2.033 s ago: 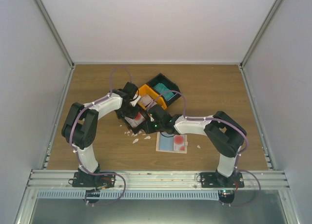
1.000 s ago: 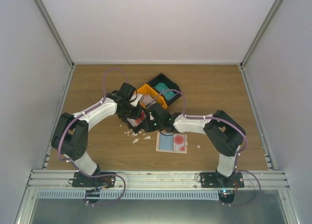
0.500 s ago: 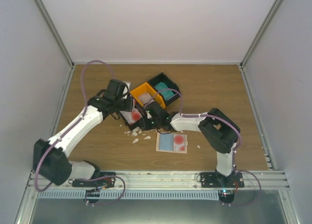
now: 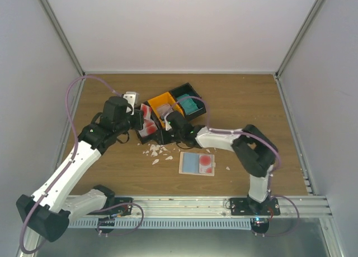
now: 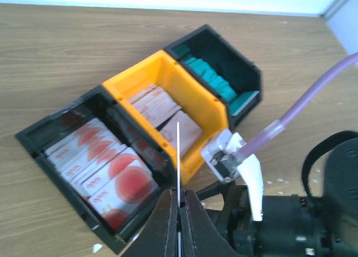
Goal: Put the credit cards into the card holder
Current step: Pick up the credit card from the storage box.
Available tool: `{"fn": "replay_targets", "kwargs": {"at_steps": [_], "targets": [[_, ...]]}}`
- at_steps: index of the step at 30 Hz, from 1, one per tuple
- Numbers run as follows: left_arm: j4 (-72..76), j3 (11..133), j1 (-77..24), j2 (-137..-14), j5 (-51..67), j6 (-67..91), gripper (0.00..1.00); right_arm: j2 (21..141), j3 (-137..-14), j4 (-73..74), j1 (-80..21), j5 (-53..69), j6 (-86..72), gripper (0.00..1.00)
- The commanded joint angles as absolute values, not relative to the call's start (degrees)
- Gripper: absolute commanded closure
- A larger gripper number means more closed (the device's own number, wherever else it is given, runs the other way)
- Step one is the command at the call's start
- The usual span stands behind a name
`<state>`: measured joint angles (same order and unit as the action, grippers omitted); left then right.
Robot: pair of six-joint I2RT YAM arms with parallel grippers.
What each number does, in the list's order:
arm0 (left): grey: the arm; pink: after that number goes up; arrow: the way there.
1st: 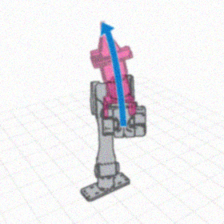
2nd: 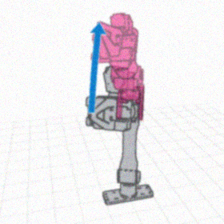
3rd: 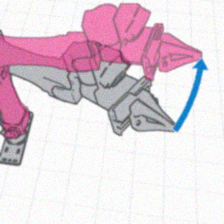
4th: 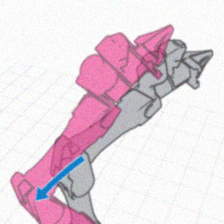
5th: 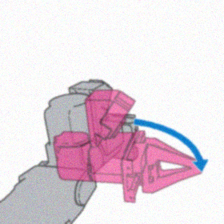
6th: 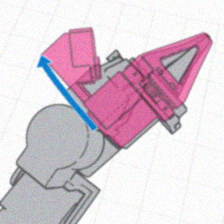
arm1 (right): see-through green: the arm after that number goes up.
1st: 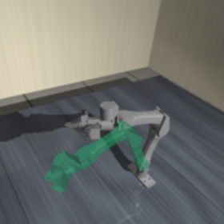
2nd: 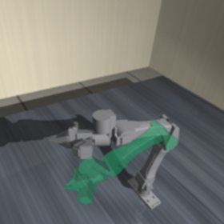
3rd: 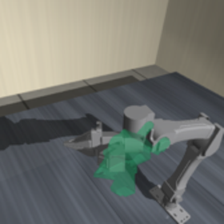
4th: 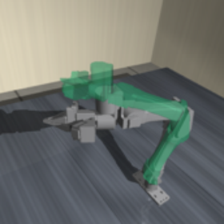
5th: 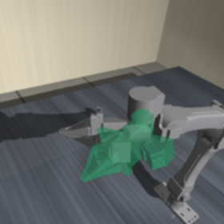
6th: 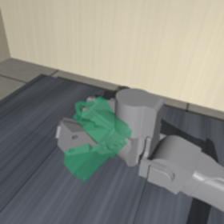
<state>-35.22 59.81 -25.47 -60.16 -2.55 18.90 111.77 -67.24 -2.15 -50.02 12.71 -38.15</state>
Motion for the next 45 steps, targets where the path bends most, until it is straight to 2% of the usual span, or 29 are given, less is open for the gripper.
{"fn": "replay_targets", "kwargs": {"at_steps": [1, 10, 14, 16, 22, 26, 30, 38, 45], "targets": [[-30.59, 59.86, -25.84, -56.73, 7.44, 16.85, 1.00, 98.56, -62.21, -3.60, -49.44, 13.05, -34.65, 0.48], [-28.37, 59.24, -25.87, -54.85, 32.04, 11.43, 1.00, 69.70, -48.78, 3.76, -47.77, 6.08, -32.32, 0.43], [-26.87, 57.27, -26.03, -55.17, 42.67, 8.89, 1.00, 59.55, -48.37, 9.26, -47.72, 11.22, -25.81, 0.41], [-26.86, 56.39, -26.17, -55.91, 45.06, 8.12, 1.00, 55.37, -48.46, 11.45, -47.72, 13.53, -24.59, 0.39], [-24.93, 53.50, -28.85, -57.40, 51.17, 7.23, 1.00, 47.44, -47.17, 16.79, -47.86, 14.65, -21.81, 0.26], [-24.58, 52.72, -33.75, -57.00, 52.26, 5.32, 1.00, 46.14, -45.52, 20.62, -47.86, 16.77, -20.96, 0.27], [-24.24, 51.54, -38.64, -56.61, 52.27, 3.32, 1.00, 44.82, -43.00, 20.87, -47.84, 22.36, -20.65, 0.33], [-24.48, 50.76, -40.86, -57.05, 47.87, 3.65, 1.00, 42.85, -39.32, 18.29, -47.90, 32.29, -20.85, 0.60], [-24.69, 50.37, -41.48, -57.30, 47.06, 3.87, 1.00, 41.90, -37.27, 14.73, -47.88, 36.13, -21.95, 0.77]]}}
